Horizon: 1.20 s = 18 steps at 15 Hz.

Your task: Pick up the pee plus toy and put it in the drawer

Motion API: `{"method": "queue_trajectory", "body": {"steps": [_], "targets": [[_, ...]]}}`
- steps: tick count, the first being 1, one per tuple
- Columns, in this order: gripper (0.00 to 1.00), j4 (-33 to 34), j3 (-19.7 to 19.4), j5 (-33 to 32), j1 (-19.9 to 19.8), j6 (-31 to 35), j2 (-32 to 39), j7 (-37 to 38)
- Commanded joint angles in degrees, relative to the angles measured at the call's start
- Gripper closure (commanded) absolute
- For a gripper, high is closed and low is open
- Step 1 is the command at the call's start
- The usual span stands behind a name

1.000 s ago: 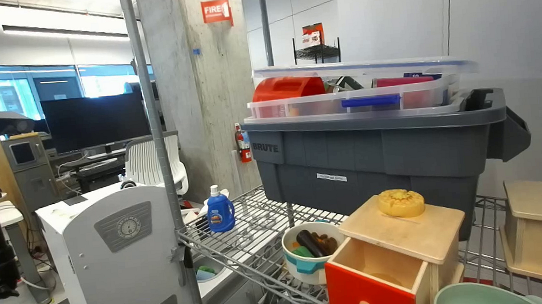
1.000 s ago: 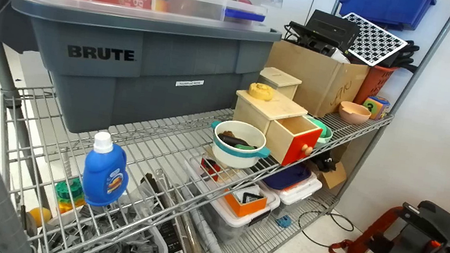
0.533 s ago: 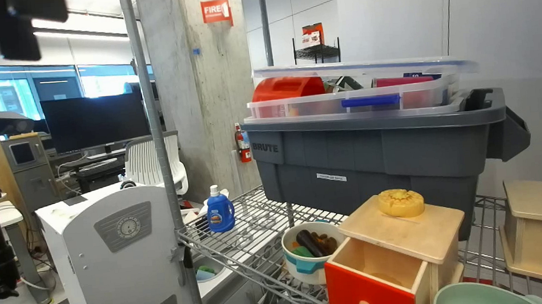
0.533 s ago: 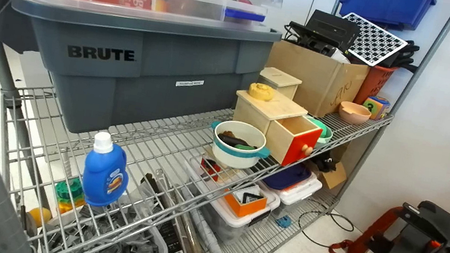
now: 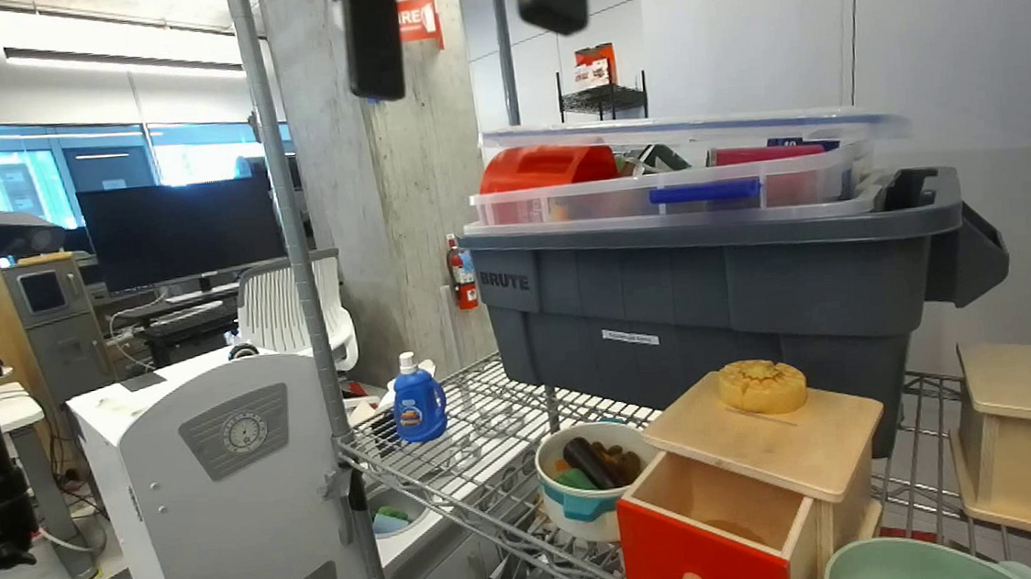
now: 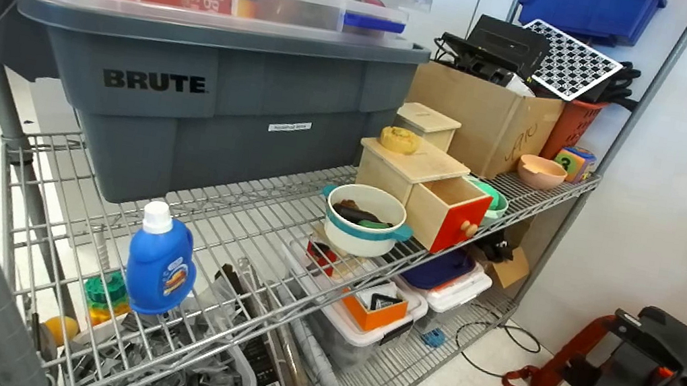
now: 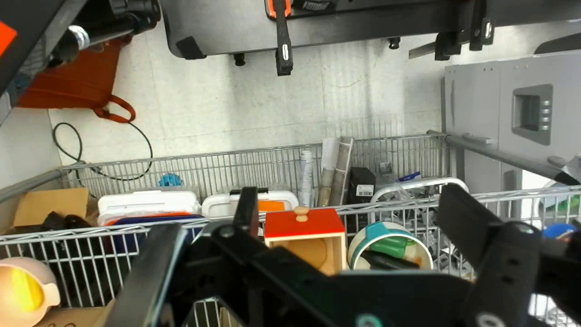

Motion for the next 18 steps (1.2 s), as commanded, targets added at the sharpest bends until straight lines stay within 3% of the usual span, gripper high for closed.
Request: {"method": "queue_trajectory", "body": {"steps": [1, 8, 15, 18], "targets": [[0.00, 10.0, -0.2, 1.6, -0.5, -3.3, 9.2, -1.8], [0.00, 23.0, 0.2, 0.4, -2.0, -0.5, 24.0, 0.6], [0.00, 36.7, 1.4, 7.8, -5.6, -0.9, 36.5, -1.7], [0.00, 40.6, 1.5, 6.8, -5.3, -0.6, 39.8, 0.3]]}}
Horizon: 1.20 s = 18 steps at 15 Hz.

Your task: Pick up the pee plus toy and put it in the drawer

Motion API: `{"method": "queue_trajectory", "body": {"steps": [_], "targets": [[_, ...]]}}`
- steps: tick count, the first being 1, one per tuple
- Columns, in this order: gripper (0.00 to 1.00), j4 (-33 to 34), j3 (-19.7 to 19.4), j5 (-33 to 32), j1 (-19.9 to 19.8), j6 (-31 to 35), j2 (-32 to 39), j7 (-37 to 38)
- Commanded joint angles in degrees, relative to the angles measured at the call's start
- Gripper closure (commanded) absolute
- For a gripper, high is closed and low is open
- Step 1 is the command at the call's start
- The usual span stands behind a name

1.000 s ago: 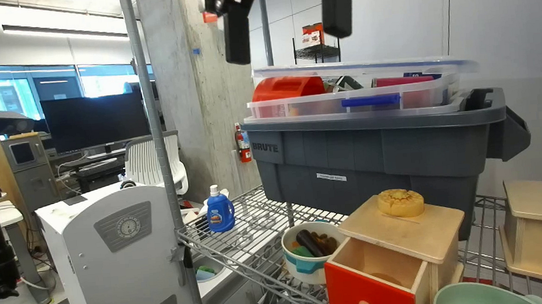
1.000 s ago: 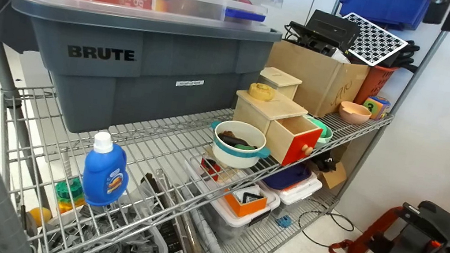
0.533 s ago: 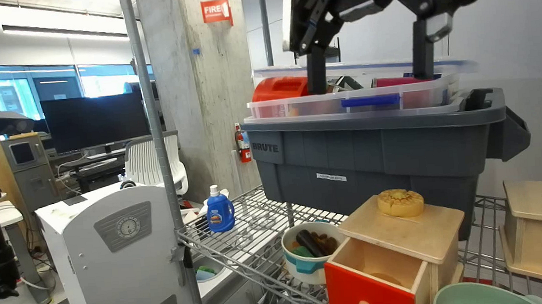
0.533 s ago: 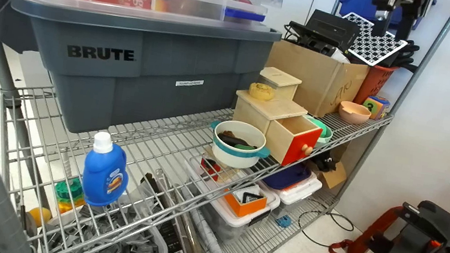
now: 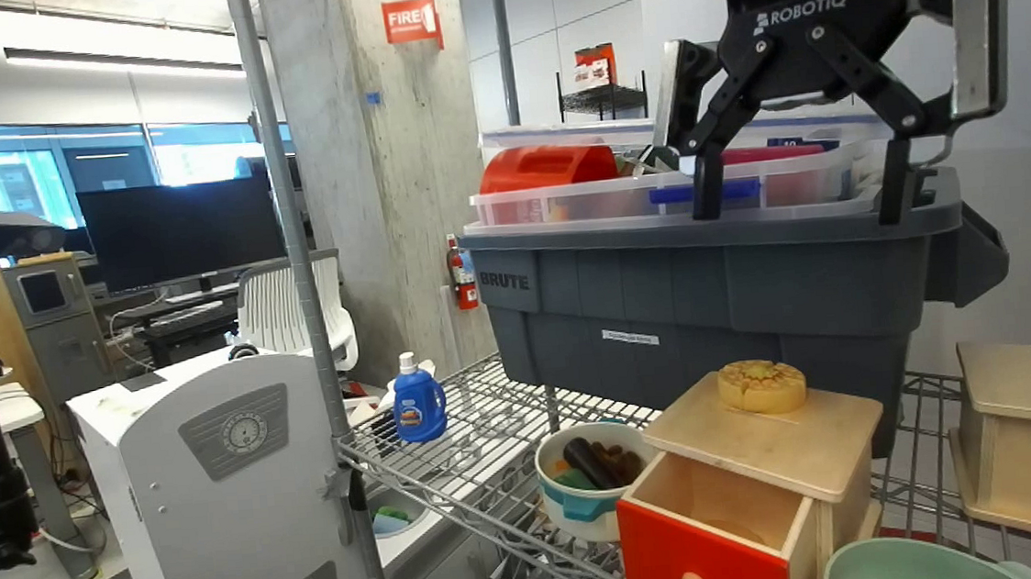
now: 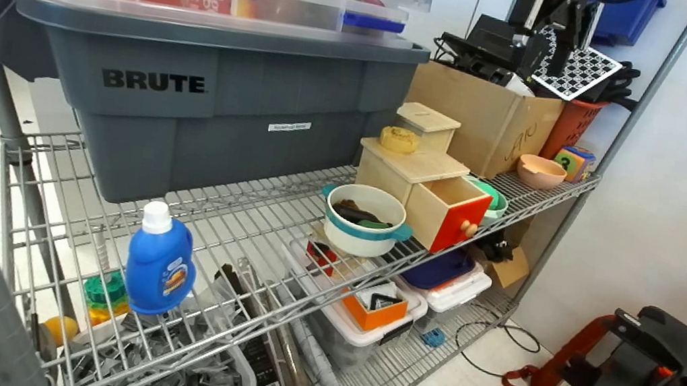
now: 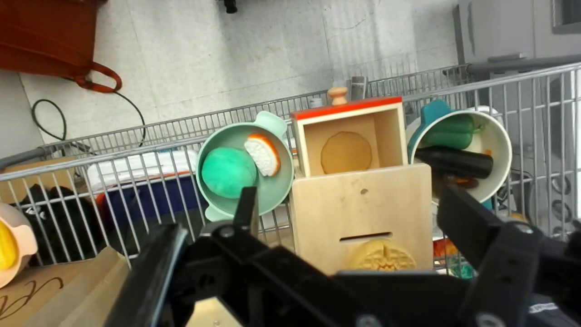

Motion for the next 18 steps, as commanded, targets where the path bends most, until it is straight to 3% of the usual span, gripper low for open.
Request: {"method": "queue_trajectory", "body": {"steps": [1, 18], "targets": [[0.00, 6.8, 1.1, -0.2, -0.6, -0.6, 4.6, 1.7], [0.00, 27.8, 3.4, -0.3, -1.0, -5.4, 20.8, 2.3]]}}
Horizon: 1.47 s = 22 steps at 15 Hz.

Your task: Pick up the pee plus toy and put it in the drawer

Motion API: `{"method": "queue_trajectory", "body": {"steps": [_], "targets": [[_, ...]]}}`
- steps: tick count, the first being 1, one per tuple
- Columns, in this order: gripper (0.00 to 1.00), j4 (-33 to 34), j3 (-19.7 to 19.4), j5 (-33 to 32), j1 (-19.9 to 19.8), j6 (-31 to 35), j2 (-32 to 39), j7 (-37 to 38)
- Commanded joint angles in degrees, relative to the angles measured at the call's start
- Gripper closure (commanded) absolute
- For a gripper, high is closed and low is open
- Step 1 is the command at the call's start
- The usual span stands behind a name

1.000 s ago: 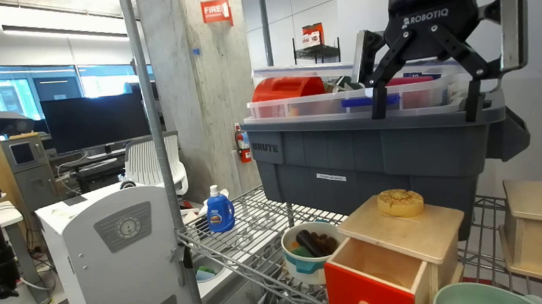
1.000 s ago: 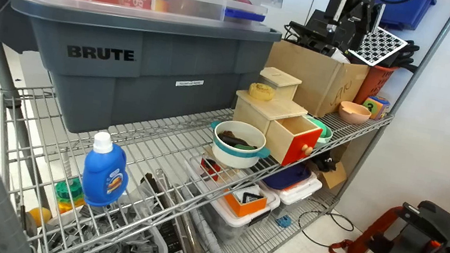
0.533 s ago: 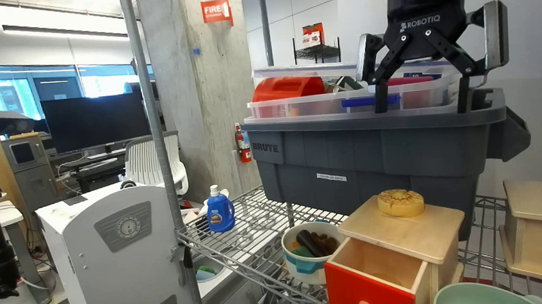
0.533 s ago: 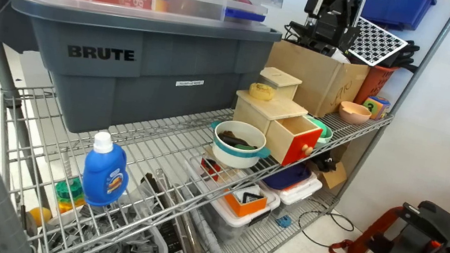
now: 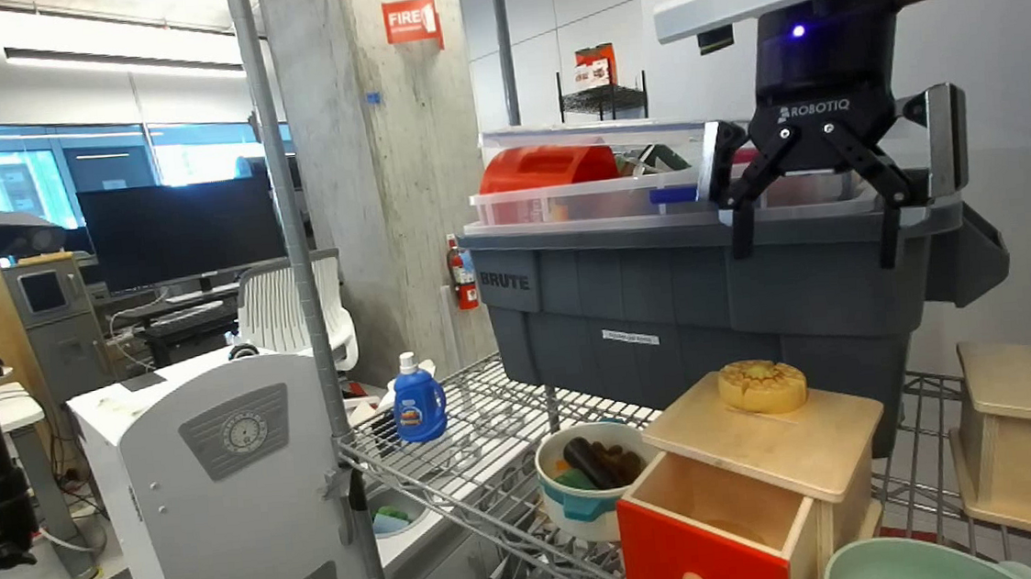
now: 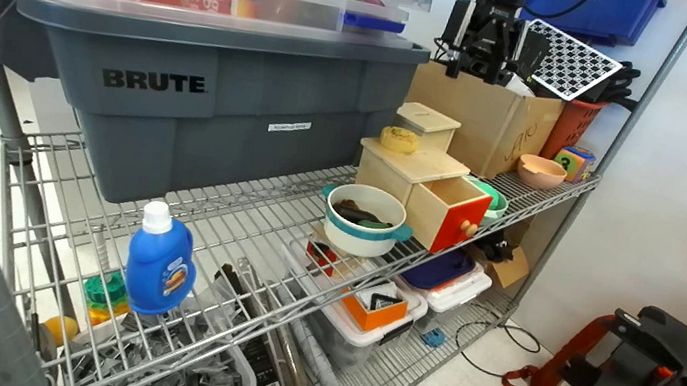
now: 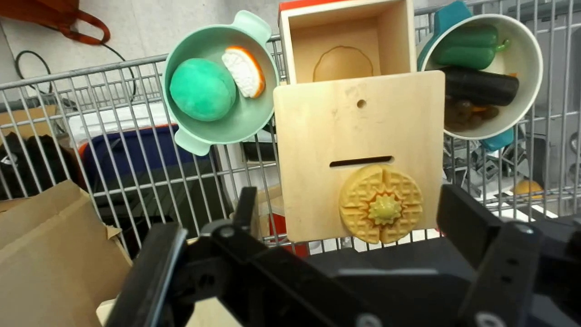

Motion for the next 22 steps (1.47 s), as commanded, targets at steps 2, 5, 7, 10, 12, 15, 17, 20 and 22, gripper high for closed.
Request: {"method": "queue_trajectory", "body": {"steps": [2, 5, 7, 10, 12, 15, 17, 20, 22], "targets": [[0.00, 8.2, 1.4, -0.2, -1.0, -5.1, 5.1, -0.3], [0.00, 12.0, 1.6, -0.4, -0.9, -7.3, 8.1, -0.3], [0.00, 14.3, 1.7, -0.6, -0.7, -8.8, 9.9, -0.2], [0.00, 17.4, 1.8, -1.1, -0.4, -10.4, 12.4, 0.0], [0.00, 18.9, 1.8, -1.5, -0.1, -10.9, 13.8, 0.1], [0.00, 21.0, 1.7, -2.1, 0.3, -11.3, 15.7, 0.1], [0.00, 22.4, 1.7, -2.6, 0.5, -11.6, 17.0, 0.2], [0.00, 23.6, 0.9, -2.8, 1.1, -11.5, 18.1, 0.0], [0.00, 22.3, 0.9, -3.1, 1.4, -10.7, 17.2, 0.0]]}}
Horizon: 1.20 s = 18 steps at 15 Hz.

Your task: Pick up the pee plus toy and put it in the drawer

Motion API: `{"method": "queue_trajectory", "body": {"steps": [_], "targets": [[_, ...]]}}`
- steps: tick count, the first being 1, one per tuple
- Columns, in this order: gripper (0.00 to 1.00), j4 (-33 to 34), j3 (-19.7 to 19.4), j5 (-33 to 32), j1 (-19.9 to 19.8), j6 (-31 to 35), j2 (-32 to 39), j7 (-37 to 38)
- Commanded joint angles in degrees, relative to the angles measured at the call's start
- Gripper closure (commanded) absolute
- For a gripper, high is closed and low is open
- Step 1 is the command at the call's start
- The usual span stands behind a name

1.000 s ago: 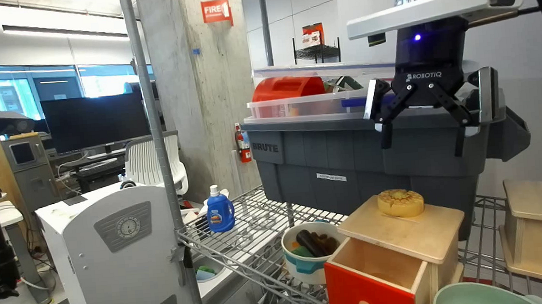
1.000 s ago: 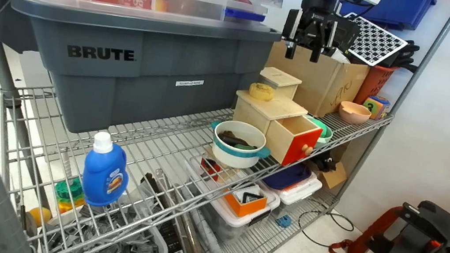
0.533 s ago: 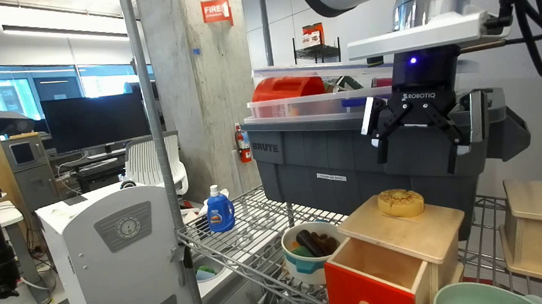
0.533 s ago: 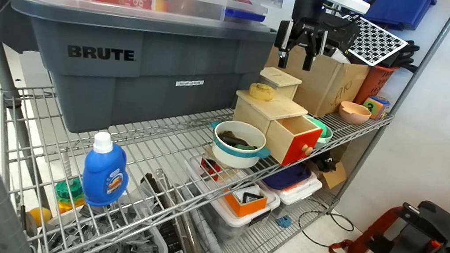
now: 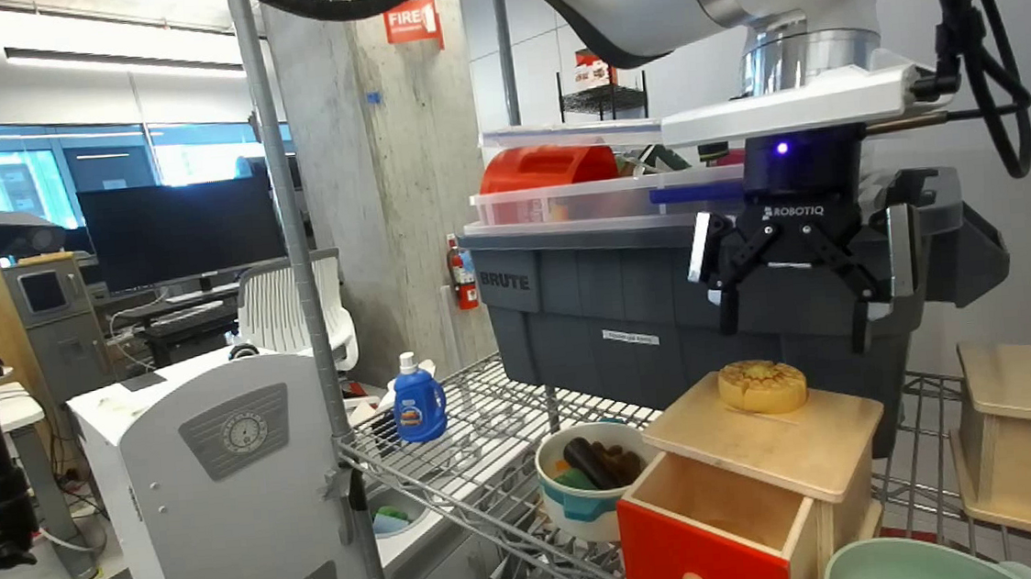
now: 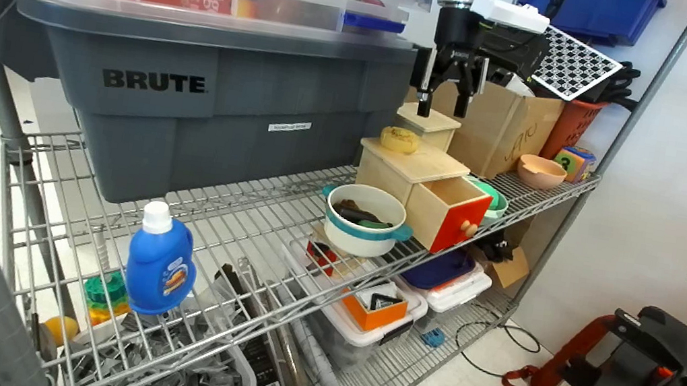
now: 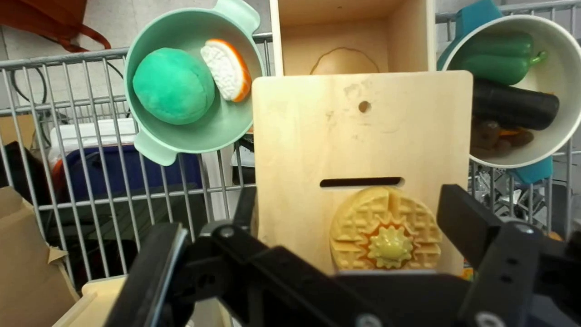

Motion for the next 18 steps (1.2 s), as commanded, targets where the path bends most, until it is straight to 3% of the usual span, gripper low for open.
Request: {"method": "queue_trajectory", "body": {"steps": [1, 10, 18], "targets": [[0.00, 0.0, -0.2, -0.7, 0.7, -0.9, -0.8, 0.0], [0.00, -23.6, -0.8, -2.4, 2.7, 8.1, -17.4, 0.0], [0.00, -46.4, -0.6, -3.4, -0.4, 16.0, -28.8, -2.3]]}}
